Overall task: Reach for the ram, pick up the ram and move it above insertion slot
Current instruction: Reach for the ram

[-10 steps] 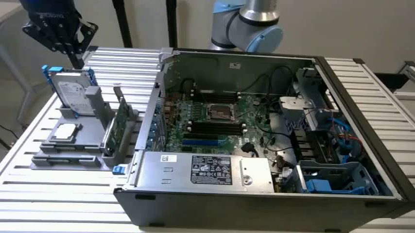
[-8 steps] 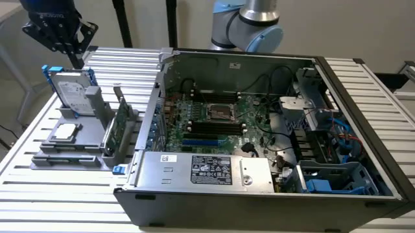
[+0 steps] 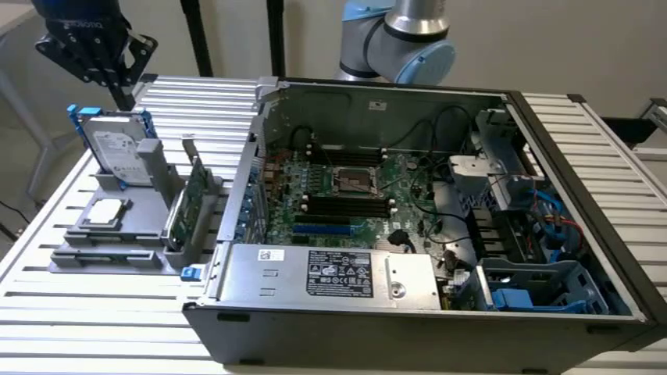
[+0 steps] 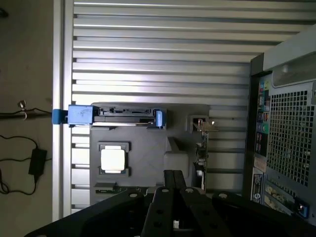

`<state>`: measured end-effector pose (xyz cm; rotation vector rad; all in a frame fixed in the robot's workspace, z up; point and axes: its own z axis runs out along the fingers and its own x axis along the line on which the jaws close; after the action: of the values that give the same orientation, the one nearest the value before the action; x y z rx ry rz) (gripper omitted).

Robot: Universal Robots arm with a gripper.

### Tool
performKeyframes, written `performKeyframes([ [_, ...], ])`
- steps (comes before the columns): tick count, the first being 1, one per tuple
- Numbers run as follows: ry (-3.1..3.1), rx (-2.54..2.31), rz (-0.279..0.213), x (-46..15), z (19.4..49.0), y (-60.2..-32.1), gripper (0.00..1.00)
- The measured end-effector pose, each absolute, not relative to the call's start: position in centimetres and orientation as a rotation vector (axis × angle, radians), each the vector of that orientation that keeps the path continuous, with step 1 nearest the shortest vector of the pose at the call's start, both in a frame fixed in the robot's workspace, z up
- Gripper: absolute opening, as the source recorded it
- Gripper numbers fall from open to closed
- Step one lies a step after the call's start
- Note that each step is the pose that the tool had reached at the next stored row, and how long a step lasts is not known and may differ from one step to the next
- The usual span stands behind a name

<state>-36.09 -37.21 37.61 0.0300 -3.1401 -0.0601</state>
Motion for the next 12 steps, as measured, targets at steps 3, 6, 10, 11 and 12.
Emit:
performKeyframes([
  [3,-3.14,0.03,-0.06,-36.1,37.6,-37.2,0.11],
  [6,-3.14,0.03,-0.06,-36.2,37.6,-37.7,0.11],
  [10,-3.14,0.03,-0.06,-36.9,37.6,-39.4,0.11],
  [11,-3.14,0.03,-0.06,-37.1,37.6,-39.8,0.11],
  [12,-3.14,0.03,-0.06,-37.3,37.5,-40.2,0.11],
])
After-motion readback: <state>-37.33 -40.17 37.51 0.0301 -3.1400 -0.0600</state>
